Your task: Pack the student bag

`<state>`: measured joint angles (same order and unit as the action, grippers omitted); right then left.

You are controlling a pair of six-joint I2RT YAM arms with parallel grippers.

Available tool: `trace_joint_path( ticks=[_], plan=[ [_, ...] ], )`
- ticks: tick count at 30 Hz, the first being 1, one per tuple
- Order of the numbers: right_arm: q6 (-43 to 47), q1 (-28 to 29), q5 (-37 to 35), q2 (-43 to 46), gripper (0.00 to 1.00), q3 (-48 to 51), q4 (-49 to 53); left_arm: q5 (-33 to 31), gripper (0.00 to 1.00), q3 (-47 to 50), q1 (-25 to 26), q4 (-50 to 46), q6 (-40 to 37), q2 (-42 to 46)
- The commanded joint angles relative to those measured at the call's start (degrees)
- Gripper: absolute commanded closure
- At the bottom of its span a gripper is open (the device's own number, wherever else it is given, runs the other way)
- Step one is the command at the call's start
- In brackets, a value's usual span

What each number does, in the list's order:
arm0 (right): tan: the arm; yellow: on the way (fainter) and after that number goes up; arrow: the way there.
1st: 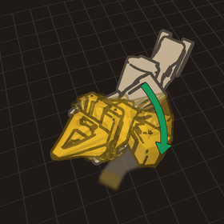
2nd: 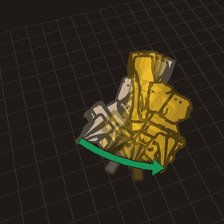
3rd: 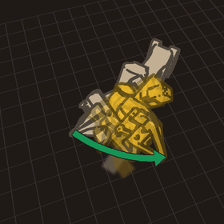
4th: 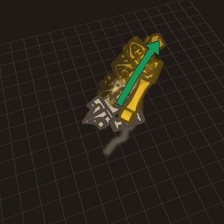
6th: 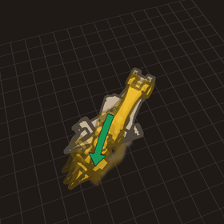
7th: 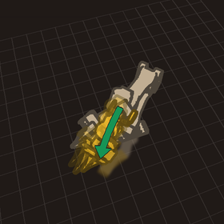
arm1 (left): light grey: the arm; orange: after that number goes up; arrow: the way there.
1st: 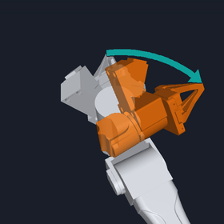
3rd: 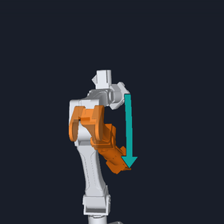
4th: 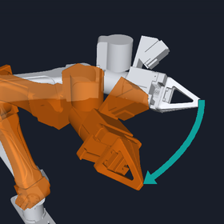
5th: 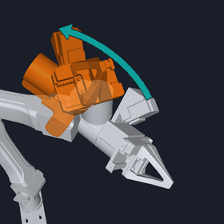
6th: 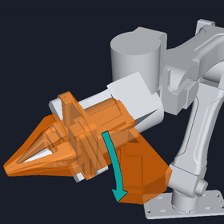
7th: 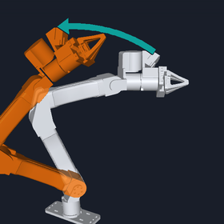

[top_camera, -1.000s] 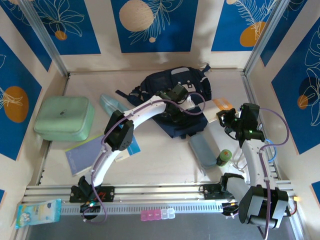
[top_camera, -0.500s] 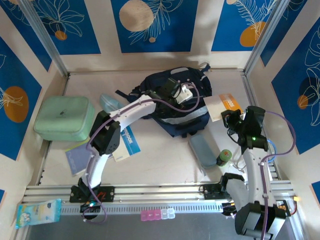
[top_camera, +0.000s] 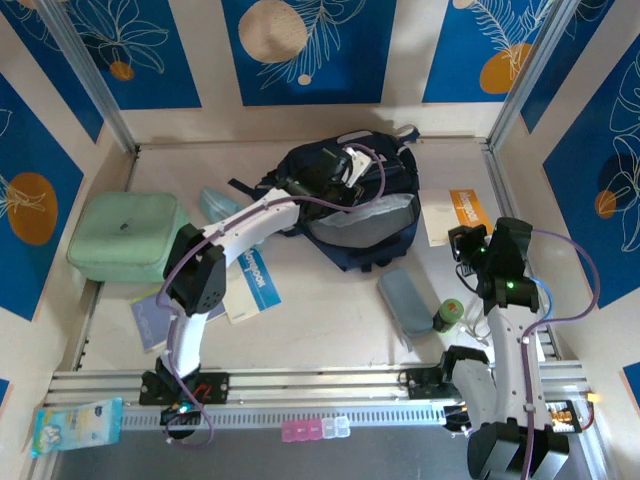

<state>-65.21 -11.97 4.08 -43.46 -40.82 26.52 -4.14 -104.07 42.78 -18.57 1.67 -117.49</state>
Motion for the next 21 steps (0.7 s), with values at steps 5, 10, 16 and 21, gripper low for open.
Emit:
trace_joint_path(
  ticks=[5,10,16,21],
  plan=[
    [0.42,0.45,-0.79,0.06,1.00,-0.20,1.89,-5.15,1.00,-2.18,-1.96,4.20,5.64,2.81],
    [1.22,1.82,7.18,-2.90,1.00,0.39,-7.11,1.01,1.00,-3.70,-2.22,4.48,5.67,3.48],
    [-0.32,10.90,14.20,-12.53,1.00,0.06,-22.18,4.62,1.00,-7.36,-2.25,3.89,5.67,3.94],
    [-1.50,17.91,13.18,-19.01,1.00,-0.69,-33.33,5.77,1.00,-11.14,-2.81,2.32,5.18,3.51]
  ],
)
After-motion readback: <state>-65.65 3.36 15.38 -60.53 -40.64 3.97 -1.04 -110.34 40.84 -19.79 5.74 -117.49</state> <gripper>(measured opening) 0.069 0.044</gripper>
